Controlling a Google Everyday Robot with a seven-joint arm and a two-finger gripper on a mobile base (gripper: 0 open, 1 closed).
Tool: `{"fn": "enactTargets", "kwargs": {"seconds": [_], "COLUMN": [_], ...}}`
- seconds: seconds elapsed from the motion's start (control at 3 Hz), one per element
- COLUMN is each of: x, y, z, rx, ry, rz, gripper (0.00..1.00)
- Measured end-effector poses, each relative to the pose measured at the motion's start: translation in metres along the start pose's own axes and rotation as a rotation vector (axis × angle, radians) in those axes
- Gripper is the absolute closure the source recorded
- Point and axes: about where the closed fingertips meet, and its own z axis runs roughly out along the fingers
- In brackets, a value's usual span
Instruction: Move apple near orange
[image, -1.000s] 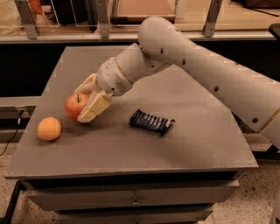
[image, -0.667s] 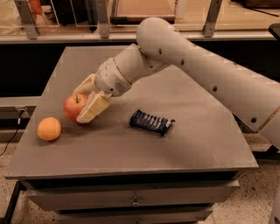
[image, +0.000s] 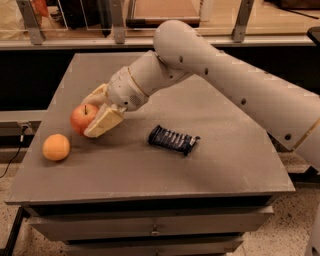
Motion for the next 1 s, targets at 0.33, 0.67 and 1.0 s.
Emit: {"fn": "enactTargets", "kwargs": {"seconds": [0.33,0.67,1.0], "x": [-0.001,-0.001,0.003], "y": [0.001,0.003,0.005], "z": [0.002,0.0,-0.032], "rx": [-0.005,0.001,0.077], "ry": [0.0,-0.01,-0.008], "rz": [-0.002,-0.007,0.023], "gripper": [0.0,0.0,0.0]}}
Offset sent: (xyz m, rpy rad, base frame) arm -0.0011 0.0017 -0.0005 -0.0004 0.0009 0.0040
